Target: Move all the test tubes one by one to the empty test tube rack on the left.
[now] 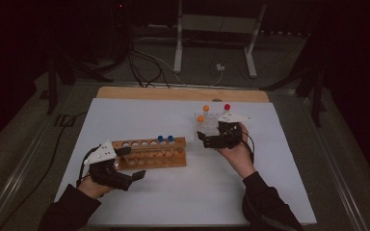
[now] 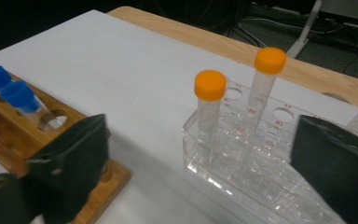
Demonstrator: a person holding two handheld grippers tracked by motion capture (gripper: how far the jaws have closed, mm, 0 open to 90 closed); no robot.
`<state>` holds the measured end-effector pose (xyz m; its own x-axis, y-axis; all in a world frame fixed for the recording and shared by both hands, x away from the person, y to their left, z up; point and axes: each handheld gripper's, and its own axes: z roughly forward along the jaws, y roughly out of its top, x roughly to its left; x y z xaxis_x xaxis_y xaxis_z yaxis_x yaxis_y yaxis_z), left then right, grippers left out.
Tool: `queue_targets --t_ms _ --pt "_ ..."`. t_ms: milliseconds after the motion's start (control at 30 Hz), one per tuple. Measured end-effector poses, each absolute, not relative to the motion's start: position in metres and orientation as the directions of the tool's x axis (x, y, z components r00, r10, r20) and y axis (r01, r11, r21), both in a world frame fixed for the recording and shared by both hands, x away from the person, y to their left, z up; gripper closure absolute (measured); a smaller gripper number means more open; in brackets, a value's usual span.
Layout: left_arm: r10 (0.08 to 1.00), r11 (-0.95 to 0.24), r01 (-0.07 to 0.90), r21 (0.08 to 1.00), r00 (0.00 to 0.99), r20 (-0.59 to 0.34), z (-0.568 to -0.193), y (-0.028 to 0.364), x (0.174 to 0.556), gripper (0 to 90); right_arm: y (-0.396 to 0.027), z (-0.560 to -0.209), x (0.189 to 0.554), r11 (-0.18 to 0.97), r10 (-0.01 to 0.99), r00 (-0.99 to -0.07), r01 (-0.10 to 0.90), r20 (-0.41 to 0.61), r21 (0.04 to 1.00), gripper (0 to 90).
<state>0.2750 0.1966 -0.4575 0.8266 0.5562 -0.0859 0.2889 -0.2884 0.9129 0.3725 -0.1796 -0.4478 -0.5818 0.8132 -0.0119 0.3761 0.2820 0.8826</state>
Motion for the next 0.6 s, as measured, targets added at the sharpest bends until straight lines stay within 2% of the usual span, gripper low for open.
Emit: queue_targets --t_ms 433,600 --pt "0.553 -0.289 0.293 0.911 0.828 -0.091 -0.458 0.197 0.275 1.8 -0.171 -0.464 0.390 0.292 0.821 -0.571 0.414 -0.005 0.862 47.2" --pt "0.553 -0.289 0.290 0.912 0.829 -0.088 -0.458 0.197 0.275 1.9 -0.168 -0.467 0.397 0.309 0.821 -0.571 0.424 -0.013 0.851 56.2"
